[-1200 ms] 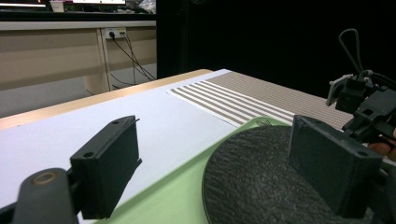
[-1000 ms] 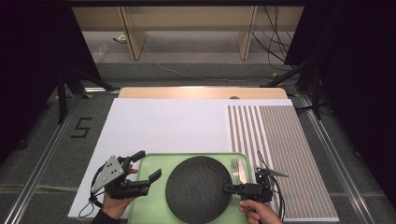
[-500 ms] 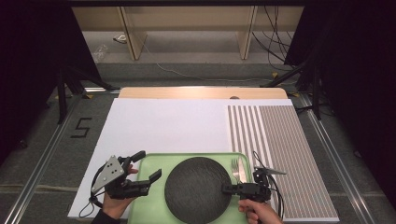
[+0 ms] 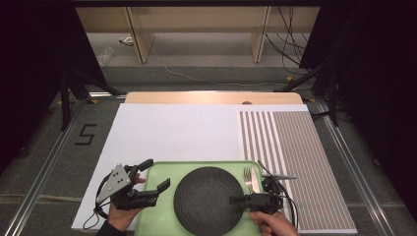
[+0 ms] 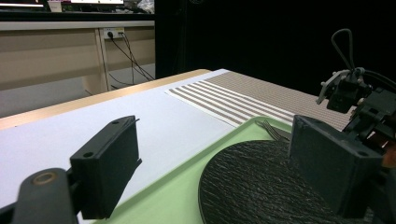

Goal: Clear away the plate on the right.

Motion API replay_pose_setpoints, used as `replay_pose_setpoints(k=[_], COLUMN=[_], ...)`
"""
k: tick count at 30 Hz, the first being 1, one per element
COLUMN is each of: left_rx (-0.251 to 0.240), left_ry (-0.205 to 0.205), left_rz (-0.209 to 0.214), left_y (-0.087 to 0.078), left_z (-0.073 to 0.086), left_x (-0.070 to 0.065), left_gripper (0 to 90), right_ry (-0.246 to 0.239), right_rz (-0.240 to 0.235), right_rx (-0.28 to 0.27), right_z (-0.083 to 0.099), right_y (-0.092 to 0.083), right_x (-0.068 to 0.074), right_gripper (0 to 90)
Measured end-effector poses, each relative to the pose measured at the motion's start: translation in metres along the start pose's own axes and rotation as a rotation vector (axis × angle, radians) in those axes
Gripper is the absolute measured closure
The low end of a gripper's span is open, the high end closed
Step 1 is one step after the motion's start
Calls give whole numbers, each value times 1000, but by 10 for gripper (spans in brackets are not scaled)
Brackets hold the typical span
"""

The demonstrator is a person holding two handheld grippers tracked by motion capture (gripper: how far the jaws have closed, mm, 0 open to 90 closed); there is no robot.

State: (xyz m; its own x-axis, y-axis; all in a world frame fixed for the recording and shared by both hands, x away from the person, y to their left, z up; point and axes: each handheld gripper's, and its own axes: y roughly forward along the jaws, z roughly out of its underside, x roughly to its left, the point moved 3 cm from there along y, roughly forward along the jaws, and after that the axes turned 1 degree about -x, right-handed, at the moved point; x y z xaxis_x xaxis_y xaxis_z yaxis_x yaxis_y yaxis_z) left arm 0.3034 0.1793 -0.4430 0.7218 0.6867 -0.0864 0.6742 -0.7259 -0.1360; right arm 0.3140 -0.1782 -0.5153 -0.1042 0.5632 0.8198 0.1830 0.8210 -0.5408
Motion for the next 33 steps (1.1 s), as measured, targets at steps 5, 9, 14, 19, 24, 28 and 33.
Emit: replay_pose_setpoints(k=[5, 9, 14, 19, 24, 28, 33], left_rx=[1, 3, 3, 5, 5, 5, 6], left_ry=[0, 0, 0, 2, 1, 0, 1], left_rz=[0, 1, 2, 5, 7, 7, 7], left_y=[0, 0, 1, 1, 1, 1, 1], left_z=[0, 0, 0, 0, 0, 0, 0], left_x=[0, 0, 0, -1, 0, 0, 0], left_gripper=[158, 158, 158, 158, 159, 159, 159], right_ry=[-36, -77, -116, -150, -185, -213, -235], right_rz=[27, 59, 89, 107, 112, 116, 115], right_rx=[-9, -31, -63, -104, -142, -173, -200], right_z=[0, -1, -4, -7, -10, -12, -14], right_y=[-2, -7, -13, -19, -25, -29, -33], right_x=[2, 5, 7, 9, 12, 14, 17], right_gripper=[395, 386, 382, 376, 365, 356, 336])
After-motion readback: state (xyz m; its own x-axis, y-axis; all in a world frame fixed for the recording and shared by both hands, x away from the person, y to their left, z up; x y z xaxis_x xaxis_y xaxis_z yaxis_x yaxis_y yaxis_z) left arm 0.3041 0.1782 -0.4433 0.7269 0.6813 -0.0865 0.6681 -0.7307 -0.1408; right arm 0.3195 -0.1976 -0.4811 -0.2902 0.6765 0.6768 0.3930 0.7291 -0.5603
